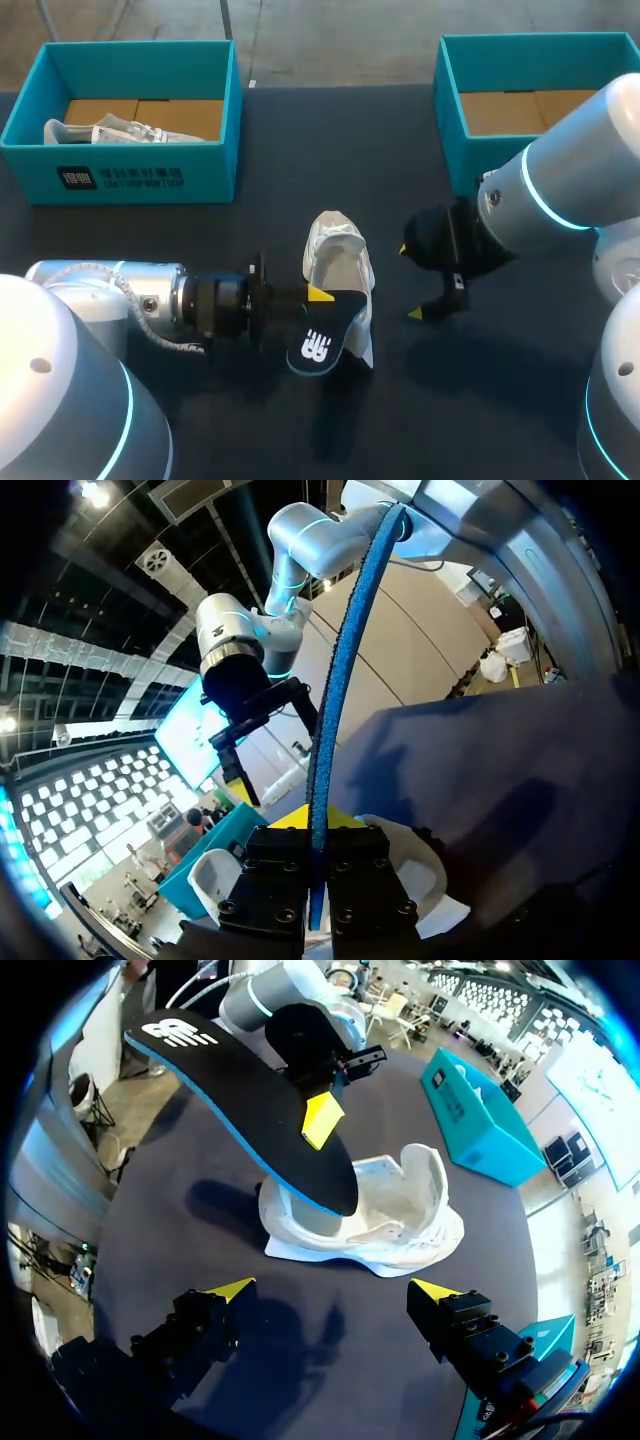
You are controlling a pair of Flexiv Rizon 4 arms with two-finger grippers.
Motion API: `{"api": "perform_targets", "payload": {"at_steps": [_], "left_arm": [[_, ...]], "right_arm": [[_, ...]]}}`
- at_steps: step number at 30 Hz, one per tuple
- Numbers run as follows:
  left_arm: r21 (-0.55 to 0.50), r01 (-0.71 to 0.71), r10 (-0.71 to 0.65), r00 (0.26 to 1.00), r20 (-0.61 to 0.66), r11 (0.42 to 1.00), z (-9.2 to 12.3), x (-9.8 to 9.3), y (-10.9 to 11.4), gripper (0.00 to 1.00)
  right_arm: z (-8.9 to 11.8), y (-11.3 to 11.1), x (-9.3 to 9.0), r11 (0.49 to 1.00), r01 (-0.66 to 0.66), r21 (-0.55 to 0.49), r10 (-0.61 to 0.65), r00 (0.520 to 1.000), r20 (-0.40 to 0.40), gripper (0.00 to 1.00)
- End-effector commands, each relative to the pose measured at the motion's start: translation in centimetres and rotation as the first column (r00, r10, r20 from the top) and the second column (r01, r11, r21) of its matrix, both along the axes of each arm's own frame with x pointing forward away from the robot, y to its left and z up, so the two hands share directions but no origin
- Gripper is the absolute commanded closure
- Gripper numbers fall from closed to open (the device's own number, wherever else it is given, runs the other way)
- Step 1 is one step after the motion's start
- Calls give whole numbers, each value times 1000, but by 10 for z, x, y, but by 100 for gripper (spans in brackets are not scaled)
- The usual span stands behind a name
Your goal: Take the shoe out of the shoebox, open the shoe tongue, remove and reinsert the insole, then place the shoe into the shoebox
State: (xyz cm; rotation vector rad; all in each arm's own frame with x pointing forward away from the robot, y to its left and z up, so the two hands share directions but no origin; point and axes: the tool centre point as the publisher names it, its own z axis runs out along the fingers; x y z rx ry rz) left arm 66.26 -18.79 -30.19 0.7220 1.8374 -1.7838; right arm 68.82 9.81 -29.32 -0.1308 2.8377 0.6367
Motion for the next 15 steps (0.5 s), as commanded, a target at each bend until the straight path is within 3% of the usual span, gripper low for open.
{"api": "perform_targets", "payload": {"at_steps": [1, 15], "left_arm": [[1, -4, 4, 1000, -1, 1000, -5, 2, -5, 100], [10, -26, 26, 1000, 14, 1000, -16, 5, -2, 100]], "right_arm": [[-1, -1, 0, 1000, -2, 2, 2, 1000, 0, 0], [-1, -1, 0, 1000, -2, 2, 2, 1000, 0, 0]]}}
